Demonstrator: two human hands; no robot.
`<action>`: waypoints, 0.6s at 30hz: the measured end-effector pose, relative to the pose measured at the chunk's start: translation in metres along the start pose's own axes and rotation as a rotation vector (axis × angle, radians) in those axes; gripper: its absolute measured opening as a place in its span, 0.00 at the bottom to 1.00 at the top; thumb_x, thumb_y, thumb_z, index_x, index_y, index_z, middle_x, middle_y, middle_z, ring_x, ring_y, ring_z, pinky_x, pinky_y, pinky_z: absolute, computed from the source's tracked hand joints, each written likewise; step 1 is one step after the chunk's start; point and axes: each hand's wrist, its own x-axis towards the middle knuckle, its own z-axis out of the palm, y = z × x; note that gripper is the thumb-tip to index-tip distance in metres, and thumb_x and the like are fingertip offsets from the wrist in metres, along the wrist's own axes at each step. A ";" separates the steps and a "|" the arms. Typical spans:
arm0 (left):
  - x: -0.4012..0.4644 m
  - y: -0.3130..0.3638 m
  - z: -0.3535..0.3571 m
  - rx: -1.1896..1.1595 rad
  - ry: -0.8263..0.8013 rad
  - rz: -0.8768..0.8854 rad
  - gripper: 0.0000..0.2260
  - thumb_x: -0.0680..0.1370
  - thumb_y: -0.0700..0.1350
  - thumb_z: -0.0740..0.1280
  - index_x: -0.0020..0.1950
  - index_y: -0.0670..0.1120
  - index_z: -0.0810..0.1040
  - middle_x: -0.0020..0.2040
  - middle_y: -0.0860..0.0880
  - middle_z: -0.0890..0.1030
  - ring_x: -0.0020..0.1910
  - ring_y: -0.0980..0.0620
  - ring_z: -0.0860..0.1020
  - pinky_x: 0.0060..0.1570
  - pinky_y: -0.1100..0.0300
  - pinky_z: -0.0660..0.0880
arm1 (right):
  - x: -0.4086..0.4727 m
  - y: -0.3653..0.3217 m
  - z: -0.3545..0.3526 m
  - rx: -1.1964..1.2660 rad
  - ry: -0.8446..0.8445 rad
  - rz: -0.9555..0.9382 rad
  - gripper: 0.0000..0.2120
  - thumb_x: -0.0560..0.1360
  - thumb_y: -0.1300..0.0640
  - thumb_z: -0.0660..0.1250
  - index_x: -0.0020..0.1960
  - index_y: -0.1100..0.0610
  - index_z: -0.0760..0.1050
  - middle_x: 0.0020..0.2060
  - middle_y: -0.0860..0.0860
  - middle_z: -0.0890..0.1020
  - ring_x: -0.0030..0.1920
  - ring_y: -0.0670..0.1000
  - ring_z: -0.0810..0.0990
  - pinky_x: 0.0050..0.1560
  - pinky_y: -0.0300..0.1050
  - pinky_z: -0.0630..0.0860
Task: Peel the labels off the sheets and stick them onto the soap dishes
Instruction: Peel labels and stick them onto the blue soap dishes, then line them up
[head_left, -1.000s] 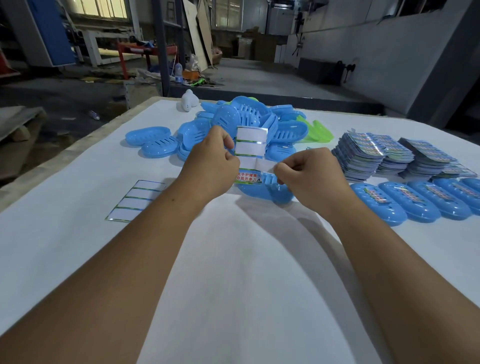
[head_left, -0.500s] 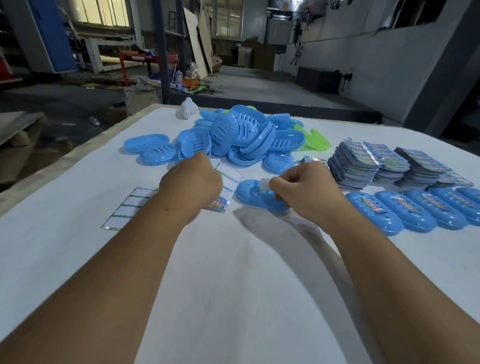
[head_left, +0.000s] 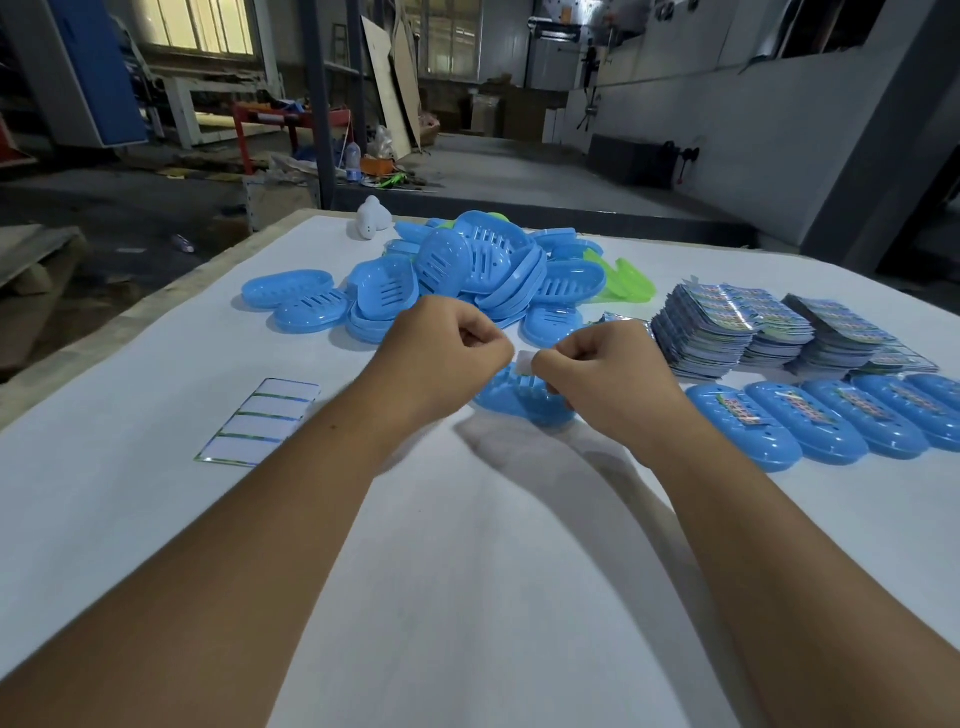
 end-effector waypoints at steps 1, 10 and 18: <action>-0.001 0.001 0.002 -0.041 -0.023 0.029 0.05 0.73 0.47 0.73 0.36 0.53 0.83 0.30 0.60 0.81 0.30 0.65 0.75 0.29 0.75 0.67 | 0.000 -0.001 0.000 0.004 0.001 -0.004 0.19 0.67 0.48 0.72 0.36 0.66 0.77 0.28 0.56 0.74 0.29 0.49 0.68 0.35 0.46 0.68; -0.002 0.000 0.009 -0.066 -0.068 0.090 0.05 0.73 0.45 0.72 0.38 0.53 0.85 0.31 0.62 0.82 0.30 0.66 0.75 0.31 0.74 0.68 | -0.003 -0.004 0.000 -0.001 0.013 -0.013 0.18 0.63 0.46 0.69 0.36 0.62 0.79 0.26 0.53 0.75 0.27 0.48 0.67 0.33 0.45 0.68; -0.003 -0.001 0.010 -0.116 -0.098 0.057 0.05 0.76 0.47 0.72 0.41 0.55 0.86 0.32 0.62 0.83 0.33 0.65 0.78 0.36 0.69 0.70 | -0.003 -0.002 -0.002 0.017 0.028 -0.040 0.11 0.69 0.50 0.72 0.35 0.58 0.82 0.30 0.56 0.81 0.26 0.45 0.69 0.32 0.43 0.69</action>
